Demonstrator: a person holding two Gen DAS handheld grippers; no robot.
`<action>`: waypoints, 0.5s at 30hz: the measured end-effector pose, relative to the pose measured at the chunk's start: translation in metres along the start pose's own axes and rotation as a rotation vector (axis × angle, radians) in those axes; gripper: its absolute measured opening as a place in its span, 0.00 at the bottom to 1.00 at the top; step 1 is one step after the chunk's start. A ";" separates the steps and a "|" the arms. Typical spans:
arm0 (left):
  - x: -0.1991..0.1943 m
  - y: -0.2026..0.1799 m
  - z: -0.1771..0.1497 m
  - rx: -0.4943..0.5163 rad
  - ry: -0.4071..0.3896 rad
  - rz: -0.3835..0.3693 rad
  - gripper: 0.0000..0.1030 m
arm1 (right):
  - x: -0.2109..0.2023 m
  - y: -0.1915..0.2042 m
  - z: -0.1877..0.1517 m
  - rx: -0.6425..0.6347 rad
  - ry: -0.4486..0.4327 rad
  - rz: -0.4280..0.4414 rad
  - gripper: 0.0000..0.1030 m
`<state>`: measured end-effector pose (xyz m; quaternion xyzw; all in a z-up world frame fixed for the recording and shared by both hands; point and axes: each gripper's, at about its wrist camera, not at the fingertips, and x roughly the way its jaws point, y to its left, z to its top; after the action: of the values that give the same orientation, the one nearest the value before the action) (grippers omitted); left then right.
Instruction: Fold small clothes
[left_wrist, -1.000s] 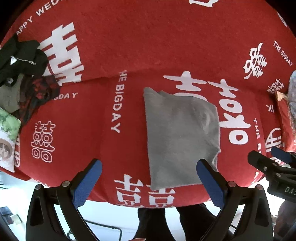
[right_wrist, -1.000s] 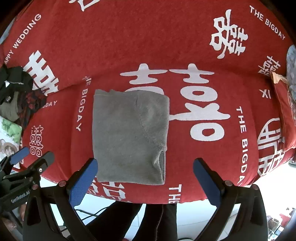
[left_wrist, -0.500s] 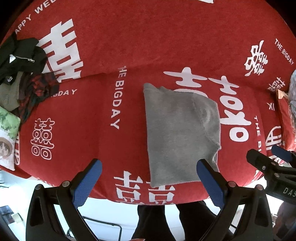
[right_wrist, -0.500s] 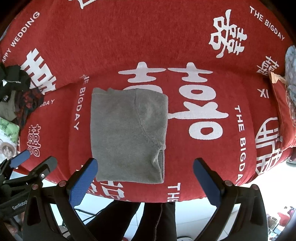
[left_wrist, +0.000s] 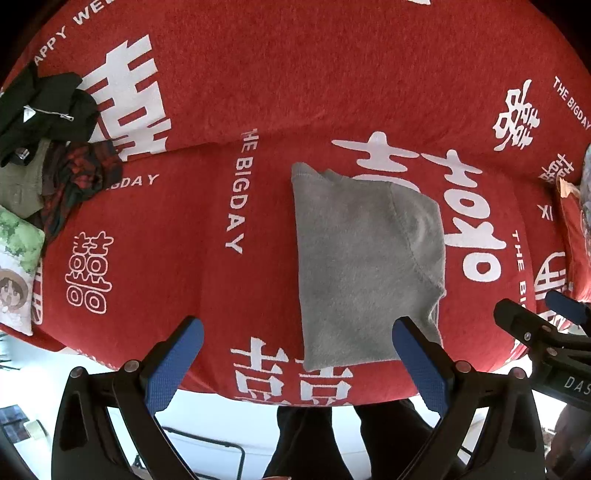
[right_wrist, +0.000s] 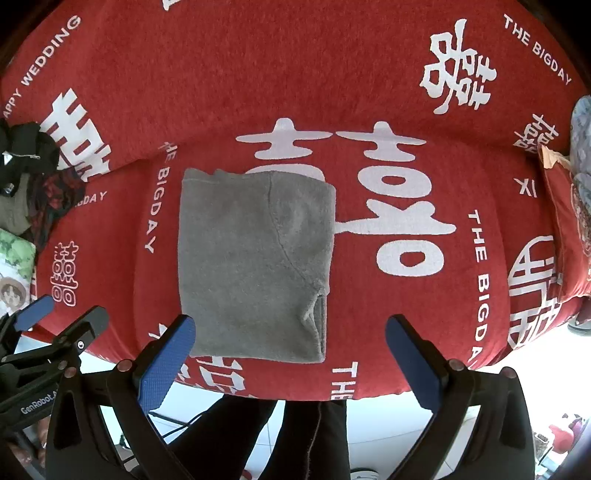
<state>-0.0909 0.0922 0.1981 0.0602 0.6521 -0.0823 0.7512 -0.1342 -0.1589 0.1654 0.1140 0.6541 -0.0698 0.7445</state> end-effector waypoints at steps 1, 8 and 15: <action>0.000 0.000 0.001 0.002 0.000 0.001 0.99 | 0.000 0.000 0.000 0.000 -0.001 -0.001 0.99; 0.001 0.000 -0.002 0.003 0.000 0.008 0.99 | 0.000 -0.001 0.001 -0.003 0.001 -0.003 1.00; 0.001 0.001 -0.002 0.005 0.001 0.007 0.99 | 0.000 -0.001 0.000 -0.002 0.000 -0.004 1.00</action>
<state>-0.0921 0.0939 0.1966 0.0647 0.6520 -0.0813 0.7511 -0.1343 -0.1596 0.1650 0.1122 0.6545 -0.0705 0.7444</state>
